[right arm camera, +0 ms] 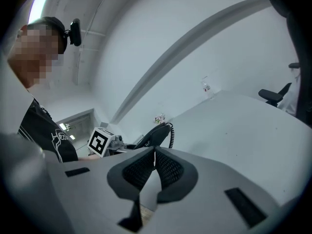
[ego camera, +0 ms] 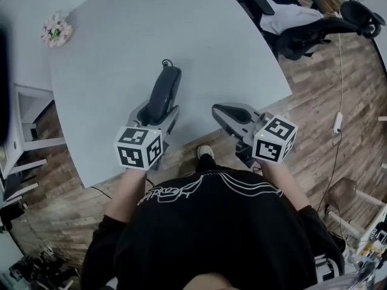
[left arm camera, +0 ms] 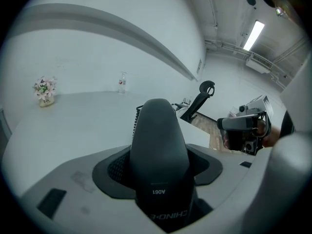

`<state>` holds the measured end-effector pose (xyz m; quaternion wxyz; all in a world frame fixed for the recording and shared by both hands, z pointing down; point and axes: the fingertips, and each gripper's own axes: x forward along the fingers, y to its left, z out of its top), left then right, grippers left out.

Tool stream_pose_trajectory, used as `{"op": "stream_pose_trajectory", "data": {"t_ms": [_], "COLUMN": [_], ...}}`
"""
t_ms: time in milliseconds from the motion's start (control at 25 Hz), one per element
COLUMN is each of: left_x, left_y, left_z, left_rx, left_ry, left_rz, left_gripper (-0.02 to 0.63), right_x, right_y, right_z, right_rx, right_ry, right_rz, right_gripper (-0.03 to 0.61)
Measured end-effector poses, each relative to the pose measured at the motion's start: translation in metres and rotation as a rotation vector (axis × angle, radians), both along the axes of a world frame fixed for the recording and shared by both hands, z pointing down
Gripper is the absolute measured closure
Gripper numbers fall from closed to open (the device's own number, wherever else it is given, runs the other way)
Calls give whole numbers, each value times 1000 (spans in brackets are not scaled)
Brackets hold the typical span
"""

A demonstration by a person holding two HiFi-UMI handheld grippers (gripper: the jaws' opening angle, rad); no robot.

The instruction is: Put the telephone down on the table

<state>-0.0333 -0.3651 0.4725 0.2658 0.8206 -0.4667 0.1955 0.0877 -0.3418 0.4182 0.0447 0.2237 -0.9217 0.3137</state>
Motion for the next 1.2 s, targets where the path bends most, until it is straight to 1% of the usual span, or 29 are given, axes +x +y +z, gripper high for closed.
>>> {"op": "stream_pose_trajectory", "data": {"t_ms": [240,320,560,760,880,1000,1200], "left_x": [1,2,6,7,10,12,20], "left_y": [-27,-33,-40,-42,-42,-44,-46], "left_z": [32,45,85,102,110,118,124], "left_rx": [-19,-37,-113,-152,-170,-175,-155], "left_ry": [-87,-104,-125,-119,-130,-168,-232], "left_rz": [-1,-7,-16,-29,-37,-42,-17], "left_gripper": [333,333,333,333,333,333,333], "right_x": [2,1,8,13,15,16,21], "right_y": [-25,-31,-42,-44,-46,-49,-50], "right_z": [17,20,31,40,43,45,48], "right_rx": [-29,-34,-62,-88,-94,-97,-110], "right_ry": [7,4,25,33,30,23,31], "right_rz": [-18,-22,-11,-5,-3,0,8], "right_gripper": [540,540,540,540,540,540,540]}}
